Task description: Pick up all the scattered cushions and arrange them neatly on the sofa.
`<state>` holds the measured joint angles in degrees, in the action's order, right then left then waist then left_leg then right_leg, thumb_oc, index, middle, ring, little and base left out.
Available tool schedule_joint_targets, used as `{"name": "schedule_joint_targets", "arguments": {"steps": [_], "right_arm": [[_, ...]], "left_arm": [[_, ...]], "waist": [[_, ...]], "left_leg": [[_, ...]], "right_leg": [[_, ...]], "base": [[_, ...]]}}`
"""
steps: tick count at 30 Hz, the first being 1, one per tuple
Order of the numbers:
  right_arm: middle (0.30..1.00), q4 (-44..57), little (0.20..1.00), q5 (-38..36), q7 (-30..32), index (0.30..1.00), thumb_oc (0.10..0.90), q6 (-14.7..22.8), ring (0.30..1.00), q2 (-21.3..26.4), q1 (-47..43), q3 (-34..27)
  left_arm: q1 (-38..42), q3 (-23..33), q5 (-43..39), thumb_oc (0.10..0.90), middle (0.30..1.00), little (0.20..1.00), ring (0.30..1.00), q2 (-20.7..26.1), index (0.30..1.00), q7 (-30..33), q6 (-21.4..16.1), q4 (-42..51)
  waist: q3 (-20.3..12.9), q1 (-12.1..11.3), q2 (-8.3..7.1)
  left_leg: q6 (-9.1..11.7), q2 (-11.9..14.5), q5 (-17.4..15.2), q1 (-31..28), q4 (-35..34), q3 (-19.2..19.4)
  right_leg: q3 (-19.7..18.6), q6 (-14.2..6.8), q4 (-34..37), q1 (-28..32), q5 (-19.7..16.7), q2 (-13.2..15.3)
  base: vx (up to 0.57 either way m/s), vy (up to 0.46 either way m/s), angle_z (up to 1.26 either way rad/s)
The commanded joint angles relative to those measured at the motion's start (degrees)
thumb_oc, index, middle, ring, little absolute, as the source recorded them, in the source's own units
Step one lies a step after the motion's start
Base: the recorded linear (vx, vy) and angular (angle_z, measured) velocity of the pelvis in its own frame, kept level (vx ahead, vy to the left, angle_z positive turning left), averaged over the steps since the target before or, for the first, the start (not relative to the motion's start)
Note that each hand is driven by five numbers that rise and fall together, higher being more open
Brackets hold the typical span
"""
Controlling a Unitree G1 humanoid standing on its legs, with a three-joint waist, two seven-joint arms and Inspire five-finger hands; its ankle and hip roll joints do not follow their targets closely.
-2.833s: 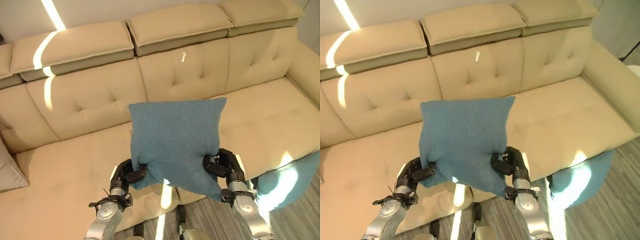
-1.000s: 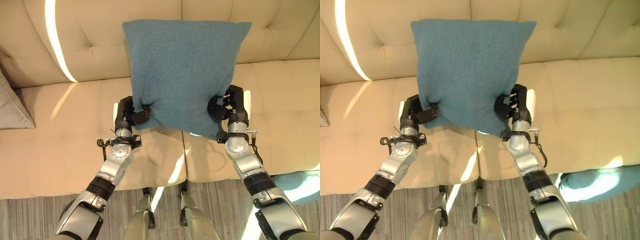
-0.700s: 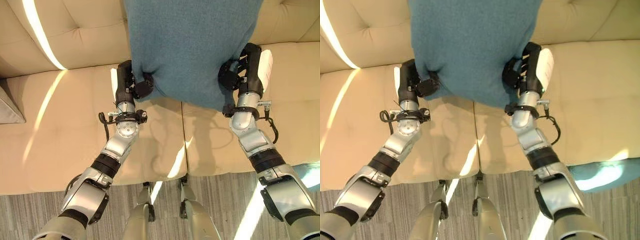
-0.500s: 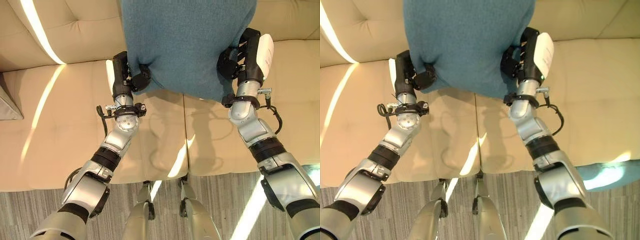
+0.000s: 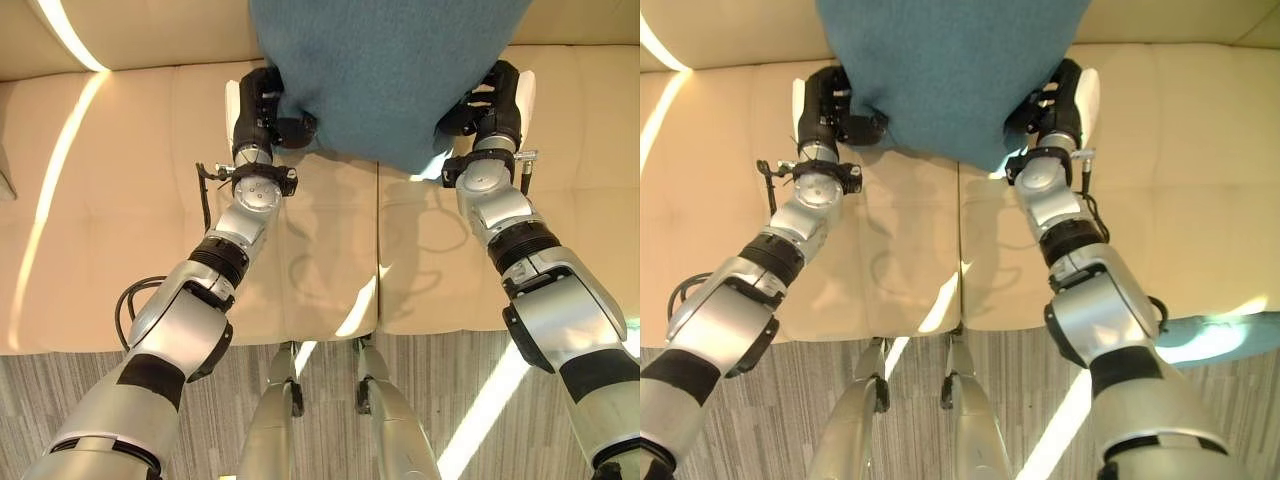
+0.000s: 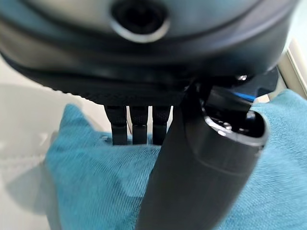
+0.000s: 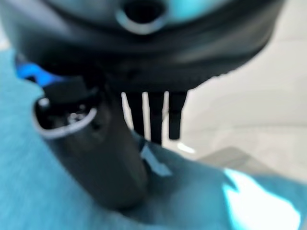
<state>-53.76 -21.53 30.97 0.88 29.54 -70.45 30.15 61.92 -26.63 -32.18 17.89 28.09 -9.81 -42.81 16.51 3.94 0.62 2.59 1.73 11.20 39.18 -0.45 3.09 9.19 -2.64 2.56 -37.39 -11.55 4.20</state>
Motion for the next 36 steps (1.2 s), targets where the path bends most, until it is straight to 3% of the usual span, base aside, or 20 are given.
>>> {"name": "schedule_joint_targets", "arguments": {"steps": [1, 5, 9, 15, 16, 17, 18, 20, 23, 24, 28, 36], "right_arm": [[0.9, 1.82, 0.9, 0.94, -1.9, 0.9, 0.8, 5.72, 0.9, -0.36, -6.81, -0.34], [0.9, 5.33, 0.9, 2.5, -2.6, 0.9, 0.8, 5.88, 0.9, 3.19, -0.08, -3.81], [0.9, 10.69, 0.9, 5.13, -4.28, 0.9, 0.8, 6.74, 0.9, 8.67, 12.3, -10.66], [0.9, 10.9, 0.9, 5.2, -4.26, 0.9, 0.8, 6.66, 0.9, 8.63, 12.6, -10.79], [0.9, 16.02, 0.9, 7.82, -6.07, 0.9, 0.8, 7.17, 0.9, 11.29, 23.99, -16.98], [0.9, 19.55, 0.9, 9.39, -7.24, 0.9, 0.8, 7.61, 0.9, 11.96, 31.61, -21.04], [0.9, 26.9, 0.9, 13.38, -11.36, 0.9, 0.8, 7.85, 0.9, 8.88, 50.88, -29.39], [0.9, 28.78, 0.9, 13.8, -13.19, 0.9, 0.8, 8.01, 0.9, 6.75, 57.03, -31.64], [0.9, 29.09, 0.9, 14.21, -14.07, 0.9, 0.8, 7.86, 0.9, 5.8, 59.42, -32.09], [0.9, 29.35, 0.9, 15.69, -16.59, 0.9, 0.8, 7.5, 0.9, 2.2, 66.28, -33.35], [0.9, 27.85, 0.9, 16.63, -19.27, 0.9, 0.8, 7.41, 0.9, -1.4, 70.94, -33.39], [0.9, 23.86, 0.9, 19.87, -20.89, 0.9, 0.8, 7.08, 0.9, -3.74, 73.26, -30.1]], "left_arm": [[5.88, -3.4, -0.68, 0.8, 0.9, 0.9, 0.9, -2.51, 0.9, -5.22, -7.92, 1.96], [-0.35, 0.57, -1.41, 0.8, 0.9, 0.9, 0.9, 1.21, 0.9, -6.25, -7.78, 5.38], [-9.61, 7.82, -2.55, 0.8, 0.9, 0.9, 0.9, 9.18, 0.9, -8.59, -7.52, 6.48], [-9.79, 7.76, -2.53, 0.8, 0.9, 0.9, 0.9, 9.19, 0.9, -8.59, -7.49, 6.59], [-19.09, 13.06, -0.93, 0.8, 0.9, 0.9, 0.9, 13.82, 0.9, -10.47, -6.9, 9.26], [-26.0, 16.77, 0.03, 0.8, 0.9, 0.9, 0.9, 15.24, 0.9, -11.77, -6.27, 10.91], [-44.36, 24.17, 2.13, 0.8, 0.9, 0.9, 0.9, 13.77, 0.9, -16.01, -4.27, 15.48], [-50.31, 25.93, 2.69, 0.8, 0.9, 0.9, 0.9, 11.75, 0.9, -17.34, -3.31, 15.69], [-52.71, 26.6, 2.81, 0.8, 0.9, 0.9, 0.9, 11.08, 0.9, -18.06, -3.04, 15.72], [-59.77, 28.66, 4.38, 0.8, 0.9, 0.9, 0.9, 9.15, 0.9, -20.06, -1.57, 15.23], [-67.43, 28.76, 7.27, 0.8, 0.9, 0.9, 0.9, 6.58, 0.9, -22.75, 0.51, 12.97], [-71.06, 26.38, 14.3, 0.8, 0.9, 0.9, 0.9, 3.41, 0.9, -23.53, 2.05, 7.6]], "waist": [[-5.28, -0.18, -2.55], [-5.71, -0.47, -2.26], [-6.57, -0.92, -2.27], [-6.59, -0.96, -2.33], [-7.7, -1.22, -2.43], [-8.22, -1.19, -2.36], [-7.92, -1.31, -2.24], [-7.45, -1.26, -2.16], [-7.15, -1.1, -2.09], [-6.77, -1.07, -1.78], [-8.62, -1.32, -1.78], [-11.41, -1.95, -1.94]], "left_leg": [[3.54, -0.49, -7.27, -0.49, 2.68, 1.61], [3.73, -0.55, -6.95, -2.48, 1.33, 1.77], [3.82, -0.29, -7.07, -6.65, -0.35, 2.04], [3.82, -0.29, -7.04, -6.84, -0.46, 2.05], [3.71, -0.07, -7.27, -10.53, -1.88, 2.07], [3.64, 0.15, -7.54, -12.91, -2.5, 2.07], [3.59, 1.22, -8.4, -21.07, -4.24, 2.01], [3.57, 1.54, -8.81, -24.41, -4.55, 2.01], [3.43, 1.5, -8.83, -25.75, -4.55, 1.89], [3.32, 2.05, -9.11, -29.48, -4.55, 2.04], [2.8, 2.14, -9.13, -32.52, -4.48, 2.11], [2.58, 2.68, -10.02, -36.93, -4.46, 2.87]], "right_leg": [[-1.62, -6.73, 1.57, -1.07, 2.53, 2.4], [-1.47, -6.68, 1.62, 0.19, 2.89, 2.34], [-0.77, -6.47, 1.75, 3.6, 3.76, 2.01], [-0.78, -6.47, 1.78, 3.75, 3.78, 2.0], [-0.4, -6.27, 1.88, 6.93, 4.68, 1.72], [-0.11, -6.1, 1.82, 8.96, 5.38, 1.59], [0.47, -5.52, 0.52, 15.76, 7.8, 1.24], [0.75, -5.18, -0.89, 18.53, 9.28, 1.05], [0.9, -5.0, -1.23, 19.85, 9.76, 1.04], [1.37, -4.63, -3.3, 23.22, 11.66, 0.68], [1.35, -4.55, -3.15, 27.07, 12.23, 0.2], [1.13, -4.61, -1.11, 32.82, 12.96, -0.62]], "base": [[0.0, 0.0, 0.0], [0.0, 0.0, 0.0], [0.01, -0.02, -0.03], [0.01, -0.004, 0.03], [0.13, -0.042, -0.02], [0.25, -0.066, -0.01], [0.18, -0.045, -0.01], [0.1, -0.029, 0.08], [0.02, -0.016, 0.32], [0.02, -0.032, 0.31], [0.03, -0.032, 0.08], [0.04, -0.029, -0.08]]}}
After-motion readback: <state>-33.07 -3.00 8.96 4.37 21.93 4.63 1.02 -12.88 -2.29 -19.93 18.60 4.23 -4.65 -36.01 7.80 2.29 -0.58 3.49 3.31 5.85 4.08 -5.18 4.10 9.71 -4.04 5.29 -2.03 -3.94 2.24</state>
